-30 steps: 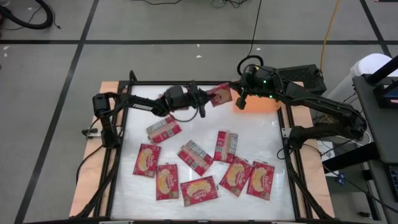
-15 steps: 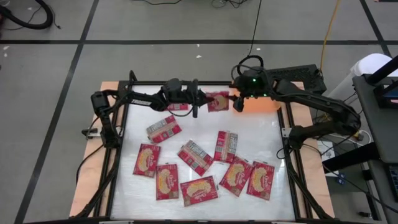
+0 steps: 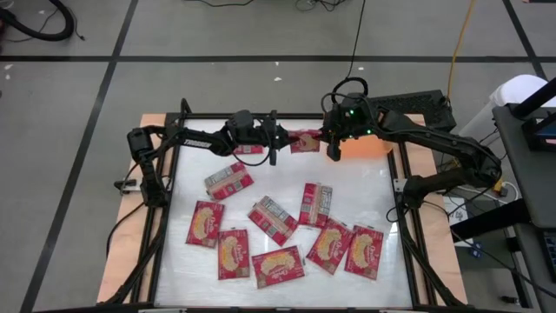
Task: Sort popcorn bags into baskets
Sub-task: Put the red popcorn bag into the orange bin
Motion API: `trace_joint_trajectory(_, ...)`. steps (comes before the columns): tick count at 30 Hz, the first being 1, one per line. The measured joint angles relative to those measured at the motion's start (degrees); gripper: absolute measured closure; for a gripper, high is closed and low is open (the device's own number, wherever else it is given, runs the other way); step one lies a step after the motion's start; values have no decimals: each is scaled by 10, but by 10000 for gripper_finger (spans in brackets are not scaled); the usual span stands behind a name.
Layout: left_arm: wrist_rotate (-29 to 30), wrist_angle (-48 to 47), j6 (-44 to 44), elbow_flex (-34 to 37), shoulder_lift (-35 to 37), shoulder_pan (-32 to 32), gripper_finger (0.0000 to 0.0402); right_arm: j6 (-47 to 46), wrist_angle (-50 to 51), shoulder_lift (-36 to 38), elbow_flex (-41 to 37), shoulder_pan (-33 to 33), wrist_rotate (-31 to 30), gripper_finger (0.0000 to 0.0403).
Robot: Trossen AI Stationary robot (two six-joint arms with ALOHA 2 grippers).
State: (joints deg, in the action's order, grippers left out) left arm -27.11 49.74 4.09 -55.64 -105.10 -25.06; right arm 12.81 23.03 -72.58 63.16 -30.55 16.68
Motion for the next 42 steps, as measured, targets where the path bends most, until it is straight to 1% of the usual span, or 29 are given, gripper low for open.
trace_joint_trajectory(1,1,0,-1,0,0,0,359,1,0,0,0,0,0,385)
trace_joint_trajectory(2,2,0,-2,0,0,0,361,0,0,0,0,0,0,392)
trace_joint_trajectory(5,5,-4,-2,0,0,0,361,-16,3,2,0,-4,-1,384)
trace_joint_trajectory(7,16,-16,-2,-1,1,0,350,-16,11,7,0,-6,-19,381)
trace_joint_trajectory(10,37,-34,-8,-1,1,-4,310,-14,39,18,0,-7,-57,392)
trace_joint_trajectory(14,73,-57,-39,-1,1,-13,239,-16,76,44,0,-12,-107,396)
trace_joint_trajectory(17,75,-84,-70,-1,1,-20,194,-18,116,65,0,-19,-160,395)
trace_joint_trajectory(19,75,-109,-89,-1,1,-21,172,-24,139,77,0,-30,-184,396)
trace_joint_trajectory(22,75,-155,-102,-1,1,-20,152,-37,175,94,0,-51,-214,397)
trace_joint_trajectory(24,75,-179,-103,-1,1,-16,146,-45,194,102,0,-68,-229,397)
trace_joint_trajectory(27,75,-201,-103,-1,1,-9,147,-46,215,104,0,-100,-229,397)
trace_joint_trajectory(34,75,-200,-91,-1,1,10,170,-52,301,95,0,-183,-228,397)
trace_joint_trajectory(36,74,-200,-91,-1,1,14,176,-60,311,95,0,-202,-226,397)
trace_joint_trajectory(38,66,-201,-91,-1,1,17,181,-65,317,94,0,-219,-217,397)
trace_joint_trajectory(42,58,-200,-91,-1,1,25,188,-72,332,82,0,-252,-170,397)
